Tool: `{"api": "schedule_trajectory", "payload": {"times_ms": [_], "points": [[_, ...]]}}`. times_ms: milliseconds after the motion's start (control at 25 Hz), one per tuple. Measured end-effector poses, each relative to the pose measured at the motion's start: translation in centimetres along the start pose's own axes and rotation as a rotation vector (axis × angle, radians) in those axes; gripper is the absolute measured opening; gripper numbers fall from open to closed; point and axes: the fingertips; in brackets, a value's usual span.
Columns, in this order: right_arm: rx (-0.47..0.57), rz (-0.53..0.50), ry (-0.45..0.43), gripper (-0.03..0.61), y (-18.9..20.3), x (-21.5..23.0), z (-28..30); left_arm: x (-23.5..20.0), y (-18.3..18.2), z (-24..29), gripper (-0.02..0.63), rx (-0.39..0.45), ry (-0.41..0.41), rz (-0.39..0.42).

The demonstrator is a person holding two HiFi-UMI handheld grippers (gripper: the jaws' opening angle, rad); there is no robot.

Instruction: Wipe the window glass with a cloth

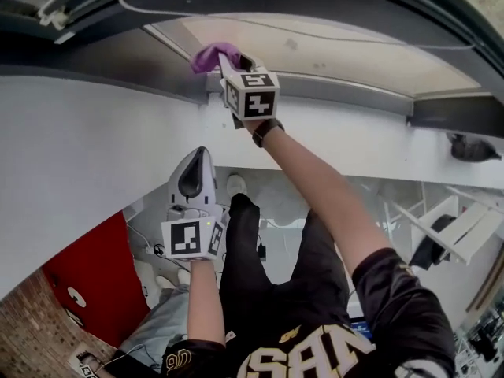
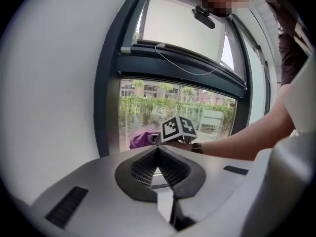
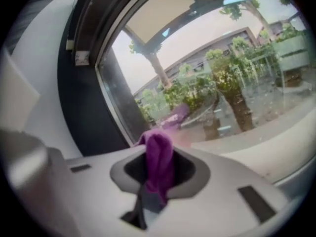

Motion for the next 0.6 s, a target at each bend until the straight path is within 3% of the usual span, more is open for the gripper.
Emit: {"api": "schedule_trajectory", "payload": {"times_ms": [200, 320, 440, 600], "points": [[0.089, 0.048, 0.144, 0.078, -6.0, 13.4, -11.1, 9.2, -1.9, 4.9, 0.009, 0.039, 0.132, -0.045], [0.136, -0.006, 0.288, 0.078, -10.1, 22.8, -19.2, 17.0, -3.7, 7.7, 0.009, 0.066, 0.23, -0.059], [0.2, 0.025, 0.437, 0.078, -13.8, 32.2, -27.2, 24.0, -5.6, 9.3, 0.009, 0.089, 0.308, -0.049], [0.276, 0.035, 0.636, 0.078, -17.7, 41.9, -35.5, 30.0, -7.2, 10.4, 0.009, 0.104, 0.371, -0.069]]}}
Point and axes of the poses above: the fingertips, and each gripper's own axes: z forward along the fingers, x to its right, y out of its underside, and after that the axes turned 14 degrees about z, right-handed
